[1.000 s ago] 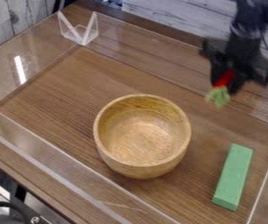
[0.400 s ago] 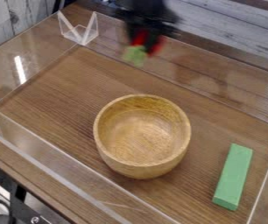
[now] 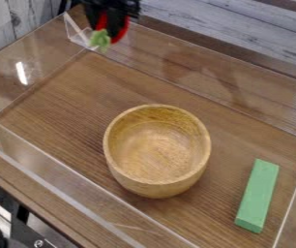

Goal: Move the red object to the left side of the table

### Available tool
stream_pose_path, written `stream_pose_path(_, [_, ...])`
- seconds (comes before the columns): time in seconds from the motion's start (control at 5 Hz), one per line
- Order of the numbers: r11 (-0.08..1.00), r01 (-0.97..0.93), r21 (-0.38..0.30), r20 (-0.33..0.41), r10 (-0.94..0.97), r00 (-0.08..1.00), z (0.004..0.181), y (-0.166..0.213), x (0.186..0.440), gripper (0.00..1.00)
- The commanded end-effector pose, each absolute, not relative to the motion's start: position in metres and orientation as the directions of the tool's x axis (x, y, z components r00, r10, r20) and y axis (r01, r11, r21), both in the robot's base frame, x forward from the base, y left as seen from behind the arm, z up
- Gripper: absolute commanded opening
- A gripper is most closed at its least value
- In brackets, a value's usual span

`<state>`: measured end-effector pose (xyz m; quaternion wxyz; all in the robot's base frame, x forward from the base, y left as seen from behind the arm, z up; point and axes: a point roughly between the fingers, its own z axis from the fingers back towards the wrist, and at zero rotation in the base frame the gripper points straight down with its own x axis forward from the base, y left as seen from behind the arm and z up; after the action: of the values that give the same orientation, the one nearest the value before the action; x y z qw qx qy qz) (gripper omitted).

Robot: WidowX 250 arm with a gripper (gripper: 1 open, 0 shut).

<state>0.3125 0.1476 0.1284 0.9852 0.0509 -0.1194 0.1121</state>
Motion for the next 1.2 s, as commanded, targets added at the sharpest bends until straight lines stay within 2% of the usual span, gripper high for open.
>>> stream_pose_path(0.0, [0.947, -0.304, 0.102, 0.296, 0.263, 0.918, 0.134, 0.168, 0.314, 0.00])
stream_pose_path(0.2, [0.924, -0.367, 0.109, 0.288, 0.324, 0.901, 0.118, 0.176, 0.314, 0.00])
stream_pose_path(0.8, [0.937, -0.329, 0.117, 0.277, 0.287, 0.917, 0.095, 0.174, 0.309, 0.00])
stream_pose_path(1.0, [0.948, -0.298, 0.115, 0.276, 0.258, 0.926, 0.081, 0.184, 0.320, 0.00])
